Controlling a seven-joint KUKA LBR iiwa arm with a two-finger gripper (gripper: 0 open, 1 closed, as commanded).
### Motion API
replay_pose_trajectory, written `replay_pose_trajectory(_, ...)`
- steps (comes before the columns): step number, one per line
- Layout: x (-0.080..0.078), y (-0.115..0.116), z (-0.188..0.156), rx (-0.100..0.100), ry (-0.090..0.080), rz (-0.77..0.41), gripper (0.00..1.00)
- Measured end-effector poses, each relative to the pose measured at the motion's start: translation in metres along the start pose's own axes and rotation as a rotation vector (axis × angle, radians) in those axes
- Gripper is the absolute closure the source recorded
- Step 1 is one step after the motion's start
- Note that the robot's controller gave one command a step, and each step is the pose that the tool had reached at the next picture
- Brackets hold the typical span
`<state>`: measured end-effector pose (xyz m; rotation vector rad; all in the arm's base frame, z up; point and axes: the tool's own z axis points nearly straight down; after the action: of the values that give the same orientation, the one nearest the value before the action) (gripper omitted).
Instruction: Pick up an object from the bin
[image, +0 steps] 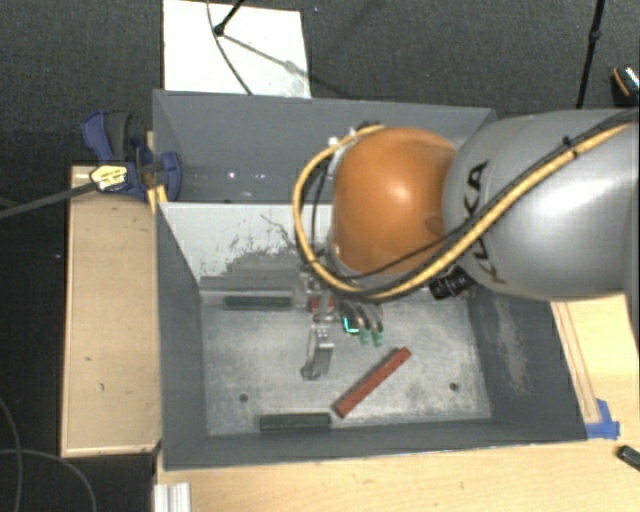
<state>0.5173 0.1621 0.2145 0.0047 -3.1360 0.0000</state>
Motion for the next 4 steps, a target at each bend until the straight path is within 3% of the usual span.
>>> replay_pose_trajectory(1, -0.066, -0.093, 0.146, 0.001, -0.004, -0.34, 0.0)
replay_pose_trajectory(2, 0.006, -0.117, 0.114, 0.002, -0.004, -0.49, 0.0)
replay_pose_trajectory(3, -0.022, -0.112, 0.114, 0.001, -0.011, -0.544, 0.0)
replay_pose_trajectory(4, -0.004, -0.129, 0.145, 0.001, -0.004, -0.637, 0.0)
